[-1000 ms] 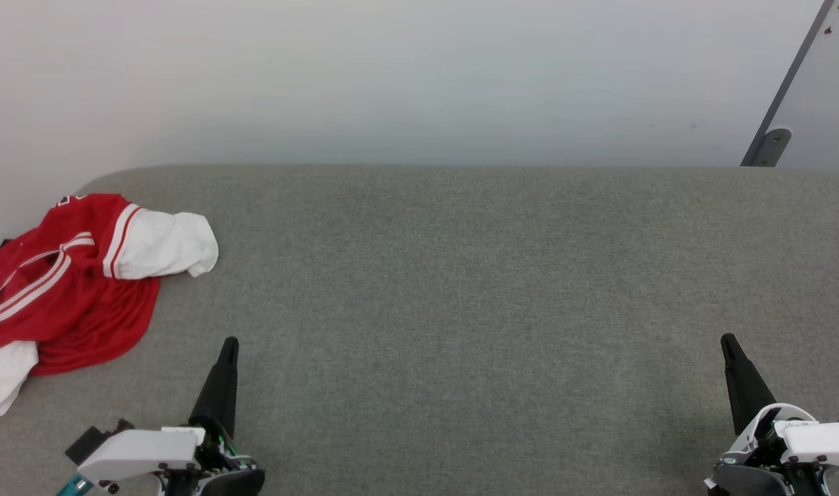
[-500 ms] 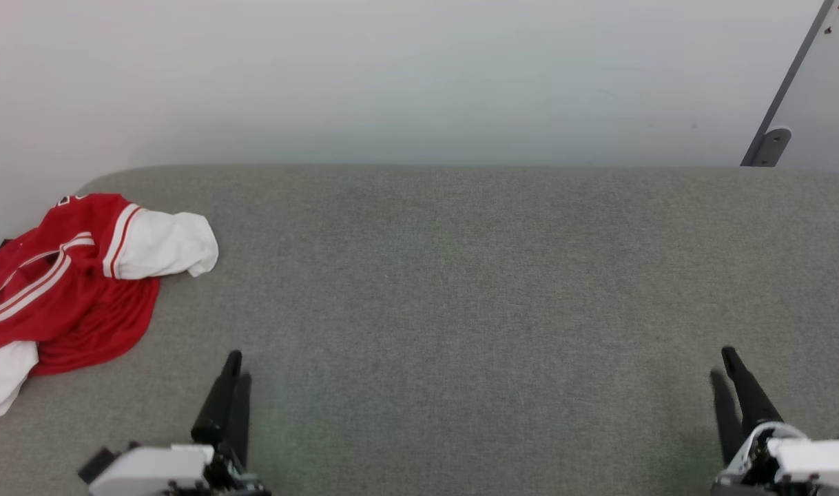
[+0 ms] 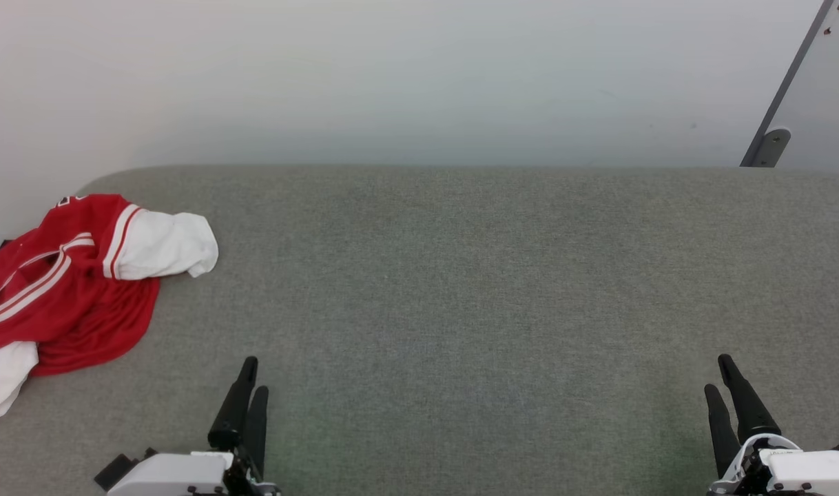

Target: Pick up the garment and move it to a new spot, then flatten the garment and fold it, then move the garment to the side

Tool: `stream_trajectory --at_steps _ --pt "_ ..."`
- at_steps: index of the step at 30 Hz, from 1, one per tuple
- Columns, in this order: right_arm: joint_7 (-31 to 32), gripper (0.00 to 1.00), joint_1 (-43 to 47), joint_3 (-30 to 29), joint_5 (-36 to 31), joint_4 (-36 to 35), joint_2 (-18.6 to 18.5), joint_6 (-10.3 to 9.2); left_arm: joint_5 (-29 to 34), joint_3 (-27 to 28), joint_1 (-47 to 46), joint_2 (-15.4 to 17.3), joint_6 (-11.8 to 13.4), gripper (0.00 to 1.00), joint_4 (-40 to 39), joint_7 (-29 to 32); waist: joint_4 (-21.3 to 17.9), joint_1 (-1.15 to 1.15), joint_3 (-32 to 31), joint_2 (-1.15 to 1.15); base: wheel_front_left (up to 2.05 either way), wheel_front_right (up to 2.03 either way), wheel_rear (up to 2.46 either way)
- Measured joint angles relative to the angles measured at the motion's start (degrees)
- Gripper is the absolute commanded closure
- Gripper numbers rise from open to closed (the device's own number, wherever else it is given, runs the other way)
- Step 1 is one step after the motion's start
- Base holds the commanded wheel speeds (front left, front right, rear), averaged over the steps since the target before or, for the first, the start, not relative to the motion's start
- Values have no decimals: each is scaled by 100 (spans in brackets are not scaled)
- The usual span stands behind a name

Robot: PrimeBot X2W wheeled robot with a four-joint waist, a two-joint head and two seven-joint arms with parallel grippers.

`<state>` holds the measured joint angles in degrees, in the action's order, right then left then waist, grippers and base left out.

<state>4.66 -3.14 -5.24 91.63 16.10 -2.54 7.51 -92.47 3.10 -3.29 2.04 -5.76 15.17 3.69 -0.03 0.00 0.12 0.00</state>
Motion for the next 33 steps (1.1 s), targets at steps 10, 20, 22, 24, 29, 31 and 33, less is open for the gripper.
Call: stream_trajectory --at_steps 10,20,22,24,29,31,33 --pt "-227 0 -1 131 -379 -203 -90 0 297 -303 -32 131 146 0 -178 -276 -2 0 -4 0 0 0 0" --pt "-489 0 -1 283 -1078 -310 -260 0 966 -587 -93 257 326 0 -271 -531 8 0 -17 0 0 0 0" --pt "-535 0 -1 319 -1236 -325 -285 0 1110 -632 -97 280 358 0 -281 -569 10 0 -19 0 0 0 0" --pt "-584 0 -1 348 -1452 -336 -318 0 1268 -661 -103 303 376 0 -292 -609 13 0 -22 0 0 0 0" --pt "-706 0 -1 392 -2026 -357 -425 0 1764 -682 -105 335 427 0 -320 -705 17 0 -31 0 0 0 0" --pt "-749 0 -2 398 -2281 -365 -444 0 1985 -690 -105 347 433 0 -328 -740 16 0 -36 0 0 0 0" --pt "-783 0 -2 398 -2552 -375 -467 0 2219 -691 -105 358 434 0 -344 -784 17 0 -39 0 0 0 0"
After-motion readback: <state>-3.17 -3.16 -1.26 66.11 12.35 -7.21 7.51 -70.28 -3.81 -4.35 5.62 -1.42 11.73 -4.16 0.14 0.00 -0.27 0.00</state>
